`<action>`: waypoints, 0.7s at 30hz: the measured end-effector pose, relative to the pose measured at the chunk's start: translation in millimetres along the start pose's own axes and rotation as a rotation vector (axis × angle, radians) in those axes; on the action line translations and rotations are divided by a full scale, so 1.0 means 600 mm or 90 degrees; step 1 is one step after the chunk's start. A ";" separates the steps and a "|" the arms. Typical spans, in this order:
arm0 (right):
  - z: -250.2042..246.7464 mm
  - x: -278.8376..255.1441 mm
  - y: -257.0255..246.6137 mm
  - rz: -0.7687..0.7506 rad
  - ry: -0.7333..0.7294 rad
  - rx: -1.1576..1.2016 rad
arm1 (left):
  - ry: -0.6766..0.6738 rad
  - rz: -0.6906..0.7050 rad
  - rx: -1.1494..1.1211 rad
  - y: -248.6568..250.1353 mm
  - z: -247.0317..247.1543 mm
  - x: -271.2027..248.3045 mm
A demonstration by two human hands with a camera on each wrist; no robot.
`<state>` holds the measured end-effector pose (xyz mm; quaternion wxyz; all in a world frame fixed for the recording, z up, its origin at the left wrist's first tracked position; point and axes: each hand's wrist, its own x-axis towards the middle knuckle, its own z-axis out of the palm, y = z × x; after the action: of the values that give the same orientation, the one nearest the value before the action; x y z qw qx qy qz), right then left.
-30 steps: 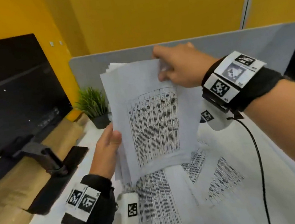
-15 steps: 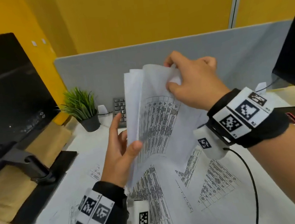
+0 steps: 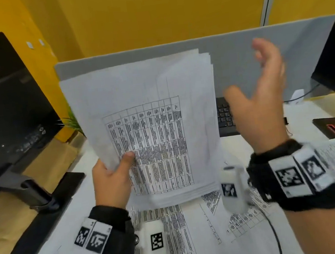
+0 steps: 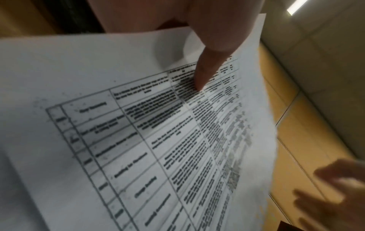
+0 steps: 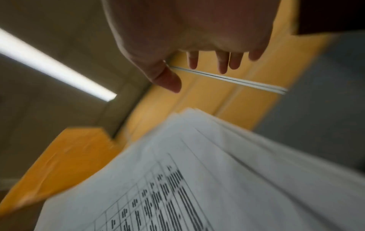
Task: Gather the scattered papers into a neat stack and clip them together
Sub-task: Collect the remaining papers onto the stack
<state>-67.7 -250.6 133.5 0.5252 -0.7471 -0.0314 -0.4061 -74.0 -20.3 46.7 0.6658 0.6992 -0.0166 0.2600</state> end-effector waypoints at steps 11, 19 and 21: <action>0.016 -0.100 0.083 0.226 -0.208 0.285 | -0.067 -0.042 -0.070 -0.022 -0.001 -0.027; 0.024 -0.107 0.055 0.176 -0.186 0.265 | -0.006 0.006 -0.086 -0.007 0.015 -0.032; 0.022 -0.103 0.048 0.163 -0.176 0.268 | -0.002 0.003 -0.110 -0.005 0.012 -0.031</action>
<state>-87.9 -229.4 70.5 0.7066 -0.6678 -0.0919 -0.2151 -86.6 -32.5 37.2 0.7231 0.6393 -0.0416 0.2580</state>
